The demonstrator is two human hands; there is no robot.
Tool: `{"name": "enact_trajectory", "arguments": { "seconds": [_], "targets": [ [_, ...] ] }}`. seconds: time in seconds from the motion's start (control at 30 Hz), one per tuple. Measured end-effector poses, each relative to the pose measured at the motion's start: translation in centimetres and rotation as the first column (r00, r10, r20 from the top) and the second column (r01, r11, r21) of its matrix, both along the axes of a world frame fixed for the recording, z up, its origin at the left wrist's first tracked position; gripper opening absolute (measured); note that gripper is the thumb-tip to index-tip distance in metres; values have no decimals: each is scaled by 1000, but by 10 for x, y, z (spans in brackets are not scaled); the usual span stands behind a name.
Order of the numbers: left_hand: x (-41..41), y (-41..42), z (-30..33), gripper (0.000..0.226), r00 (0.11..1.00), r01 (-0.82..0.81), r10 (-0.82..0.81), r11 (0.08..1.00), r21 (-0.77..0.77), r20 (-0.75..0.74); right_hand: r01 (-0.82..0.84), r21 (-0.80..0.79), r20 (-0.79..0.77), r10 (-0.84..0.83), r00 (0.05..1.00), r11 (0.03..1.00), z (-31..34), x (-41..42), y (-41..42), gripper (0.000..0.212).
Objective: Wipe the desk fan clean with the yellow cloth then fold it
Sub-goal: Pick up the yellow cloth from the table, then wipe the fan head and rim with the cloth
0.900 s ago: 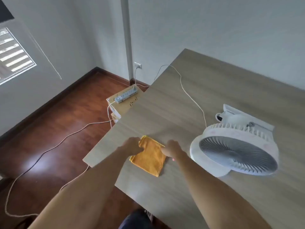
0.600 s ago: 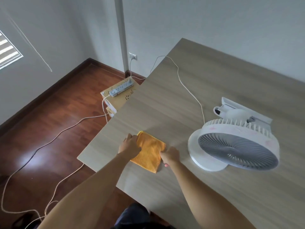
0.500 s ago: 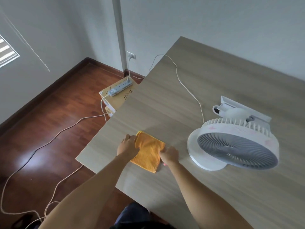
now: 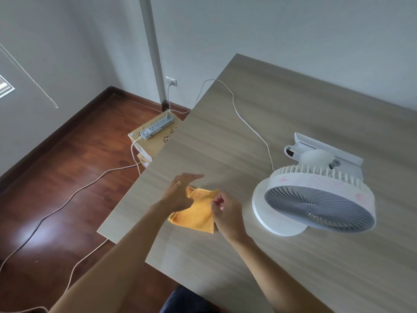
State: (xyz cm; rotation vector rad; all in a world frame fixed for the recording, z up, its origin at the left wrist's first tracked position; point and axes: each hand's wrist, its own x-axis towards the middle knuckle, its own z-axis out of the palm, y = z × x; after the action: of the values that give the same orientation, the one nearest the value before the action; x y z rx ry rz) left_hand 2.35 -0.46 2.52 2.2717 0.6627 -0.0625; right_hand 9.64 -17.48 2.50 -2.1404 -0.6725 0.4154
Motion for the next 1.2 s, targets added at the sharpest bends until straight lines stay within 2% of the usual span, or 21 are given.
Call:
{"name": "enact_trajectory", "arguments": {
  "seconds": [0.1,0.23,0.43,0.57,0.7,0.77,0.83,0.93,1.1,1.2],
  "targets": [
    [12,7,35,82,976,216,-213,974,-73,41,-35,94,24,33,999,995,30,-2,0,9],
    [25,12,81,65,920,390,-387,917,-83,56,-52,235,54,40,998,971,74,0,-6,7],
    [32,-8,144,38,884,464,-446,874,-145,138,40,418,22,-54,998,908,140,-1,-30,9],
    [37,-34,185,27,801,592,-555,789,-165,223,109,518,-23,-114,993,849,179,-2,-58,8],
    [44,-68,224,11,711,671,-597,735,-101,372,175,610,-68,-169,983,773,211,-5,-91,8],
    [50,-86,239,11,655,711,-611,697,-90,444,221,605,-152,-161,975,765,222,-4,-114,19],
    [57,-104,251,12,620,734,-598,671,-106,508,229,539,-220,-127,967,810,226,-2,-139,28],
    [68,-134,259,7,582,765,-591,630,-131,558,242,493,-208,-157,965,835,220,-6,-174,30],
    [87,-176,245,8,601,750,-592,649,-124,536,410,566,-191,-370,909,715,213,-20,-212,24],
    [98,-190,232,23,636,710,-570,697,-104,520,514,497,-84,-550,831,700,209,-22,-226,21]
  ]
}}
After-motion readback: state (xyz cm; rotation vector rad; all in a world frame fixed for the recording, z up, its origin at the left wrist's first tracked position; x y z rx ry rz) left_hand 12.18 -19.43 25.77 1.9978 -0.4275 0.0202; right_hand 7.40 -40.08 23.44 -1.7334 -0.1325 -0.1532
